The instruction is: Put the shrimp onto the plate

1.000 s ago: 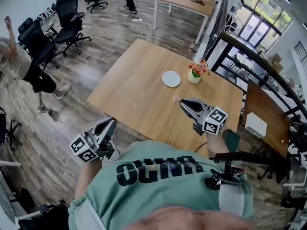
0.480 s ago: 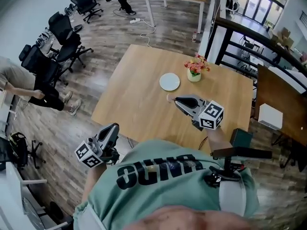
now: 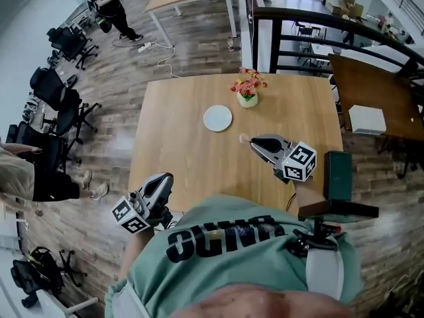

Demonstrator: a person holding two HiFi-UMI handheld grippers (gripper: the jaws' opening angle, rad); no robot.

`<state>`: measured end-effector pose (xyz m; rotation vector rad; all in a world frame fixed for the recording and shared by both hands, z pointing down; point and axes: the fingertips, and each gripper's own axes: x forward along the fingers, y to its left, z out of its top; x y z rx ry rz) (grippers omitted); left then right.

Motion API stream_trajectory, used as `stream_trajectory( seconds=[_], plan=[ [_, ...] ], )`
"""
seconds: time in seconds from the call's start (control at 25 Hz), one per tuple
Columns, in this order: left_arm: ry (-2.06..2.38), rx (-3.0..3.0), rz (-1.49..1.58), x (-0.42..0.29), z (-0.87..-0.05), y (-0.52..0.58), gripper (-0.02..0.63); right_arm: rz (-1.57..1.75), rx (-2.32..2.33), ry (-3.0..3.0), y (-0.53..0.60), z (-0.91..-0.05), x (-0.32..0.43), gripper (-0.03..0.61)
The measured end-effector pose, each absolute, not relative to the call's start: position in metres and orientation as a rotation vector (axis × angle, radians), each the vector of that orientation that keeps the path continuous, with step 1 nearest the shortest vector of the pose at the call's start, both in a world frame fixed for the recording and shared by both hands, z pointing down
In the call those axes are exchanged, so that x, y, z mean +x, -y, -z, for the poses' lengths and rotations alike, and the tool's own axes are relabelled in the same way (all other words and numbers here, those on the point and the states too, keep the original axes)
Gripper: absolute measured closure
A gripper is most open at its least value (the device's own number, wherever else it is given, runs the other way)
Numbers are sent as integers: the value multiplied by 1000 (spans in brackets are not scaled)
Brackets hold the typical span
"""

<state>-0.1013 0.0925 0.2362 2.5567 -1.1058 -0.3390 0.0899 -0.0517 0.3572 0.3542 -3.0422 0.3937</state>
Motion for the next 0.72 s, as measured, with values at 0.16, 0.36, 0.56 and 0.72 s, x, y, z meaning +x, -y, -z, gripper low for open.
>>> stream_trajectory(
  seconds=[0.16, 0.36, 0.56, 0.72],
  plan=[
    [963, 2586, 402, -167, -249, -77, 618, -349, 542, 2982, 53, -349, 53, 540],
    [836, 2625, 394, -273, -255, -62, 618, -507, 666, 2948, 33, -338, -29, 540],
    [758, 2641, 446, -319, -270, -42, 618, -632, 782, 2897, 42, -336, -66, 540],
    [723, 2615, 465, -327, -290, -39, 618, -636, 828, 2834, 44, -341, -71, 540]
  ],
)
